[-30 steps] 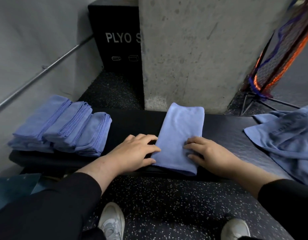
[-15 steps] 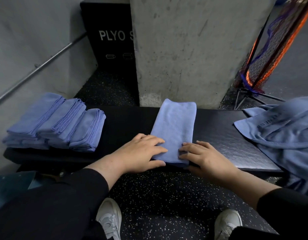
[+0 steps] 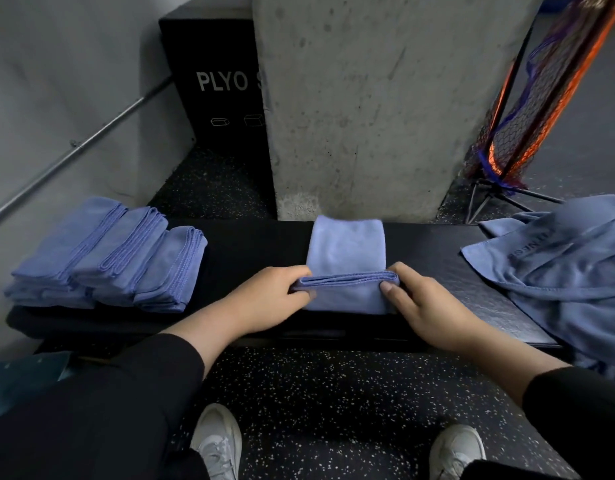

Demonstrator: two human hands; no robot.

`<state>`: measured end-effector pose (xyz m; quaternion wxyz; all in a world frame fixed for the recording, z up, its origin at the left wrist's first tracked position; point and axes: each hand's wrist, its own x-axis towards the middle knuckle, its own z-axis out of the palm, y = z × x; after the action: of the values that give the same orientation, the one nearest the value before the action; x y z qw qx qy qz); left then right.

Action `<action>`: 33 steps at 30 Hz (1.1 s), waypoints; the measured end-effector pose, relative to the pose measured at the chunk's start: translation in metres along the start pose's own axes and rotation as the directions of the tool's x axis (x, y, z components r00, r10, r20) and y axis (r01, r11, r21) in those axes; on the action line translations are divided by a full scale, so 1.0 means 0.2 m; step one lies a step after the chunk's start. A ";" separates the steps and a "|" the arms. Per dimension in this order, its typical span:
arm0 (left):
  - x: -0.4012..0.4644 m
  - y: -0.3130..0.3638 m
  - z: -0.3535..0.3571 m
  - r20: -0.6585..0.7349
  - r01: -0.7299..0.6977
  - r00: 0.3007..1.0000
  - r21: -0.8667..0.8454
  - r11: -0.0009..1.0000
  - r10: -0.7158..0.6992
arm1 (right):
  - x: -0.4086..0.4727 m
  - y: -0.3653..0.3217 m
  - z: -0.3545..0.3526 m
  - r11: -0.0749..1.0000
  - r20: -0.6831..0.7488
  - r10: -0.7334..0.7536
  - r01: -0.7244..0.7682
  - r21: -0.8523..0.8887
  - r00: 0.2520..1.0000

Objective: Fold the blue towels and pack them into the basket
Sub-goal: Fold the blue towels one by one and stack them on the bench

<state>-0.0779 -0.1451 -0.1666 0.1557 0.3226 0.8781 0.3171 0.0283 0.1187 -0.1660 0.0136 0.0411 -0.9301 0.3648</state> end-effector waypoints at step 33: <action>0.39 0.01 0.03 -0.339 0.310 0.909 0.155 0.938 -0.244 | 0.39 0.16 0.09 0.903 -0.378 0.355 -0.419 -0.099 0.855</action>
<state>-0.1331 -0.0890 -0.1755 0.0235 0.1538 0.9565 0.2466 -0.0525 0.1257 -0.1968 0.1090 -0.2146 -0.9302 0.2771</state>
